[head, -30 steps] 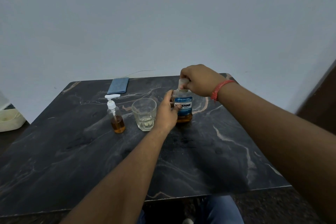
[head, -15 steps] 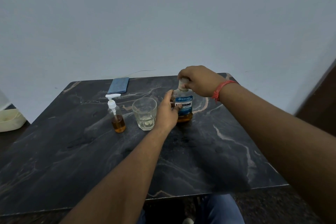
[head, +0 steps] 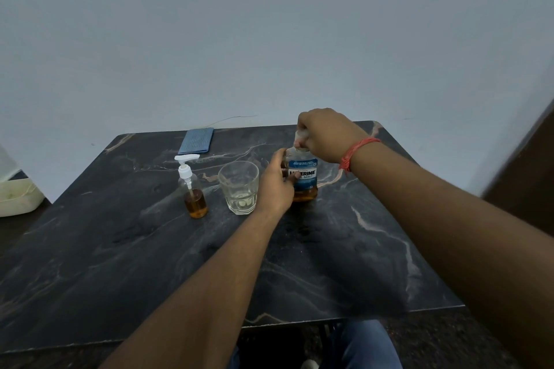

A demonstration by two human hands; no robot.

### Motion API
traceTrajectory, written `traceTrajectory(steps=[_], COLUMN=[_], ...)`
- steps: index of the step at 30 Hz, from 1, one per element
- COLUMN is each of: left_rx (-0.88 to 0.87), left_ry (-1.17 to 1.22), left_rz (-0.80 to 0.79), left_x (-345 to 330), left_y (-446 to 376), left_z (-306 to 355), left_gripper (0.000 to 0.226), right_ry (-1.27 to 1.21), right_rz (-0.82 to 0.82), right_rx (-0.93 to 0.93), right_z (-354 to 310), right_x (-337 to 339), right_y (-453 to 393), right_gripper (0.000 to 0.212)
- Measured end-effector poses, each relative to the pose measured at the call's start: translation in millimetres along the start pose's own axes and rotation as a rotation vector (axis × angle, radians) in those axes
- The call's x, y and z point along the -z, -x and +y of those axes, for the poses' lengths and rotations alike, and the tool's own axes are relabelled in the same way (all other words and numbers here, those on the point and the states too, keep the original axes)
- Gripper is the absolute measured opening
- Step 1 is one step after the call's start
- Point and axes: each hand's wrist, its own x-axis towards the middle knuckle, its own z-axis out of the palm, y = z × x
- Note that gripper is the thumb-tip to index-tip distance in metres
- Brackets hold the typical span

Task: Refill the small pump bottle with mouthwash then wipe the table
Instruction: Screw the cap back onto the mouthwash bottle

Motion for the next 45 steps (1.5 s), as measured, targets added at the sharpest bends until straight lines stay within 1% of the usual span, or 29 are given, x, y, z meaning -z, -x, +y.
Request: traceTrajectory(steps=[4,7,9,11,12,14,16,18,21,24,26,28,34,38,42,45], left_rx=[-0.001,0.008,0.013,0.041,0.064,0.11,0.143,0.159,0.151,0.124,0.137,0.16,0.186,0.238,0.238,0.258], left_ry=[-0.004,0.01,0.017,0.038,0.053,0.081,0.068,0.026,-0.003,-0.009,-0.028,-0.032,-0.02,0.03,-0.026,-0.024], left_rz=[-0.001,-0.008,-0.018,-0.035,-0.039,-0.02,0.011,0.026,0.014,0.0,-0.008,-0.018,-0.06,-0.078,-0.057,-0.033], left_x=[0,1,2,1,1,0,-1,-2,-7,-14,-16,-18,-17,-23,-30,-36], left_y=[2,3,5,8,10,17,23,29,39,47,50,51,34,9,-22,-49], left_z=[1,3,4,4,4,4,4,4,6,8,8,6,4,8,5,0], left_gripper=[0.053,0.051,0.048,0.045,0.045,0.054,0.064,0.067,0.065,0.06,0.059,0.059,0.059,0.061,0.06,0.059], right_ry=[-0.053,-0.094,-0.123,-0.183,-0.242,-0.385,-0.486,-0.539,-0.591,-0.637,-0.642,-0.639,-0.661,-0.713,-0.753,-0.753], right_rz=[0.038,0.077,0.091,0.094,0.11,0.191,0.253,0.209,0.152,0.16,0.177,0.196,0.197,0.132,0.051,-0.024], right_rx=[-0.013,-0.026,-0.041,-0.066,-0.097,-0.208,-0.338,-0.42,-0.49,-0.529,-0.541,-0.548,-0.533,-0.496,-0.493,-0.501], right_z=[2,2,3,7,9,15,20,20,16,7,2,-2,1,6,19,32], right_x=[-7,-13,-18,-25,-29,-40,-54,-72,-96,-111,-117,-120,-121,-121,-124,-129], right_y=[3,4,7,15,20,34,48,61,77,80,78,77,72,57,33,10], right_gripper=[0.017,0.019,0.024,0.034,0.041,0.054,0.056,0.054,0.05,0.043,0.035,0.034,0.046,0.052,0.061,0.067])
